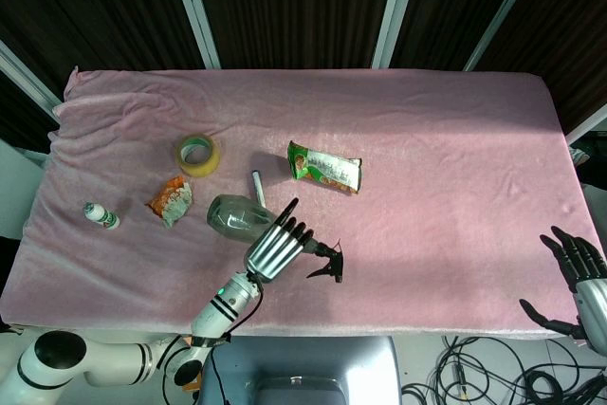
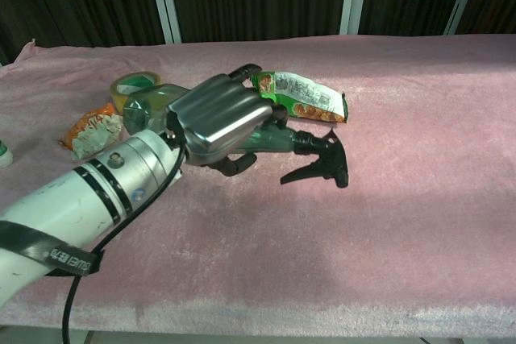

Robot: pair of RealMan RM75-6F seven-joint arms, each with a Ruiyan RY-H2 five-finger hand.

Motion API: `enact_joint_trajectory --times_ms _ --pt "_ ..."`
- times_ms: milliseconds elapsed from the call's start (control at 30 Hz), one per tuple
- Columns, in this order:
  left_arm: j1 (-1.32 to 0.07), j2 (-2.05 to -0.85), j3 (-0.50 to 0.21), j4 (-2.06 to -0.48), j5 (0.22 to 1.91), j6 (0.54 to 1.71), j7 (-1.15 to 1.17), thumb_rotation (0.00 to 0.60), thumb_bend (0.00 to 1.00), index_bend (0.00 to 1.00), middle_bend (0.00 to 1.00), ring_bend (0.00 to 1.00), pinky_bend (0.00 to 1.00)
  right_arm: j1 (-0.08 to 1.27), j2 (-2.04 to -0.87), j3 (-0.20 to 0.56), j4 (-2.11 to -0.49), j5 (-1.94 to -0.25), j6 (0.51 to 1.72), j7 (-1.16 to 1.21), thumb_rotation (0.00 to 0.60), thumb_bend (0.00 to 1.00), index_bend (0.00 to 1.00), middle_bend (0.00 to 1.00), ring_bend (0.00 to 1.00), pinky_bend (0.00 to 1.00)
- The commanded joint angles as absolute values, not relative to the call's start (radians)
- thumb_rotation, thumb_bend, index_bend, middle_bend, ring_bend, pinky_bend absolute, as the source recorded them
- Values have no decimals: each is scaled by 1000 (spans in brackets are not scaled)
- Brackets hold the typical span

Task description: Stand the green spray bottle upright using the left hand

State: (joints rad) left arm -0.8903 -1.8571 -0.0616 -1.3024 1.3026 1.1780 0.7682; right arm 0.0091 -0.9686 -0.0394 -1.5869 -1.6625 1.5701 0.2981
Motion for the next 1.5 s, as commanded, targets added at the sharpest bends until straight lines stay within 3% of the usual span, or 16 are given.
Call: enact_joint_trajectory --times_ms 33,267,467,800,1033,1233,1500 --pt "-825 -1779 -70 -1400 1380 1288 615 600 498 735 850 484 74 8 -972 -40 -1588 -1663 1569 288 600 368 0 0 0 1" --pt "-732 -1674 -193 -1659 1334 1375 244 600 561 747 899 539 123 13 -982 -43 -1597 -1670 1555 256 600 368 0 0 0 1" --pt "-666 -1650 -263 -1704 1284 1365 -129 600 605 751 871 518 124 22 -988 -44 -1603 -1681 1546 239 600 367 0 0 0 2" --pt "-583 -1744 -271 -1440 1345 1424 -552 600 628 755 844 491 118 24 -992 -47 -1604 -1689 1548 234 600 367 0 0 0 2" --pt "-571 -1797 -246 -1299 1409 1471 -603 600 649 755 831 491 116 23 -992 -48 -1606 -1691 1550 233 600 367 0 0 0 2" --pt "-564 -1896 -180 -1032 1542 1579 -635 600 659 748 810 486 111 23 -996 -49 -1608 -1691 1549 225 600 368 0 0 0 2" --pt "-553 -1921 -166 -969 1543 1560 -696 600 661 737 726 448 109 23 -998 -49 -1609 -1690 1549 221 600 368 0 0 0 2"
